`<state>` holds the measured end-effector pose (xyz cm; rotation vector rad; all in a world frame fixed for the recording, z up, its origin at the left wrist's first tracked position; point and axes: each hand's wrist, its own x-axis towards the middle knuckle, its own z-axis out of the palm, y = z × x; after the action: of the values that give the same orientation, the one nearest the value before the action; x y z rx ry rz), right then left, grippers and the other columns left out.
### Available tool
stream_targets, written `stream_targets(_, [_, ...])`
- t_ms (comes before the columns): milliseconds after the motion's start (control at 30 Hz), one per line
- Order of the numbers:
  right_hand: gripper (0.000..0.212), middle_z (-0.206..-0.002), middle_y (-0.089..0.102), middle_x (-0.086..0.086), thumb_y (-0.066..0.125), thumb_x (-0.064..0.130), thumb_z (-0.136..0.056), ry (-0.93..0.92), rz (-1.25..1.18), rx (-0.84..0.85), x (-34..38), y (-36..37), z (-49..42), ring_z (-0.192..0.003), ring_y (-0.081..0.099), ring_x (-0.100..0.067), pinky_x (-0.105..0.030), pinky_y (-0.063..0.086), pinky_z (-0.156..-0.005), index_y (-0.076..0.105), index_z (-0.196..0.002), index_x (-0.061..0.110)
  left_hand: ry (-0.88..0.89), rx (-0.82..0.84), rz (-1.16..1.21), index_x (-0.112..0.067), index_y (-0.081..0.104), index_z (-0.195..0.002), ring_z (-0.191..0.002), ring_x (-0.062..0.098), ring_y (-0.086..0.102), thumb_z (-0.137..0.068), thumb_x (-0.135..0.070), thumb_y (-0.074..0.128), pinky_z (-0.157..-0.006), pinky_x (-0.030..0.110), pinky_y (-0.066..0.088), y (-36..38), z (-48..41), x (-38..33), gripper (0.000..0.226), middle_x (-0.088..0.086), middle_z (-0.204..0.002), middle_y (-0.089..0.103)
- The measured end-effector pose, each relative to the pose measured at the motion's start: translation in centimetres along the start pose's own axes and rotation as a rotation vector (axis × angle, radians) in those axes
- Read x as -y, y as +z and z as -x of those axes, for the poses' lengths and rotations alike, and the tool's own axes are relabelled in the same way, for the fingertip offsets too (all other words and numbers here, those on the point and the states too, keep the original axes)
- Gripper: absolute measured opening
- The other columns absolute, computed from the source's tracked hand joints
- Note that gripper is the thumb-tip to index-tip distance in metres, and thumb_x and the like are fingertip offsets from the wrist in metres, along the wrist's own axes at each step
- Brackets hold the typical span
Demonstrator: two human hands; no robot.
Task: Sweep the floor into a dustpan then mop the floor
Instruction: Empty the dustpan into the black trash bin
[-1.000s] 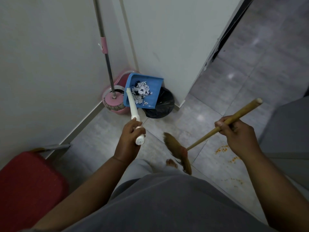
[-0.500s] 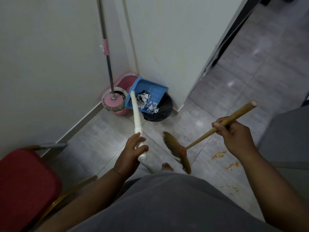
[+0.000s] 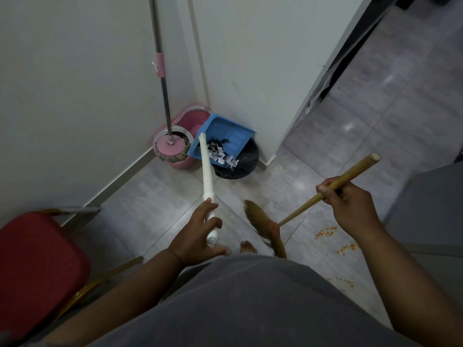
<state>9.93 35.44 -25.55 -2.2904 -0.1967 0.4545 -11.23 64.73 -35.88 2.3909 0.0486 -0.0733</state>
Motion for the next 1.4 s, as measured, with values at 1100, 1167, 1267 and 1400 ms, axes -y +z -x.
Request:
stream_targets(1100, [0.011, -0.082, 0.071, 0.002, 0.062, 0.039, -0.092, -0.083, -0.019, 0.039, -1.5, 0.4, 0.4, -0.081, 0.069, -0.014, -0.023, 0.052, -0.071, 0.068, -0.094, 0.029, -0.964, -0.103, 0.778, -0.016, 0.052, -0.127, -0.049, 0.012, 0.053, -0.087, 0.000, 0.063, -0.045, 0.028, 0.045, -0.9, 1.9, 0.2, 0.044, 0.013, -0.076, 0.056])
stream_targets(1167, [0.011, -0.083, 0.071, 0.004, 0.062, 0.038, -0.092, -0.085, -0.017, 0.043, -1.4, 0.4, 0.4, -0.082, 0.069, -0.012, -0.020, 0.050, -0.070, 0.067, -0.093, 0.029, -0.949, -0.087, 0.718, -0.020, 0.051, -0.128, -0.049, 0.012, 0.054, -0.087, -0.001, 0.064, -0.045, 0.028, 0.046, -1.0, 1.9, 0.5, 0.046, 0.013, -0.076, 0.058])
stream_targets(1267, [0.010, -0.084, 0.071, 0.006, 0.062, 0.038, -0.093, -0.086, -0.015, 0.047, -1.3, 0.5, 0.5, -0.083, 0.069, -0.009, -0.017, 0.048, -0.069, 0.067, -0.093, 0.029, -0.924, -0.069, 0.629, -0.028, 0.050, -0.130, -0.053, 0.015, 0.055, -0.087, -0.003, 0.066, -0.047, 0.029, 0.049, -1.0, 2.1, 0.8, 0.052, 0.014, -0.077, 0.062])
stream_targets(1400, [0.011, -0.085, 0.070, 0.009, 0.062, 0.038, -0.092, -0.082, -0.029, 0.049, -1.4, 0.4, 0.5, -0.085, 0.068, -0.006, -0.015, 0.046, -0.069, 0.067, -0.094, 0.029, -0.896, -0.041, 0.512, -0.031, 0.048, -0.133, -0.058, 0.018, 0.057, -0.087, -0.005, 0.066, -0.048, 0.028, 0.051, -1.2, 1.9, 1.1, 0.056, 0.014, -0.085, 0.064])
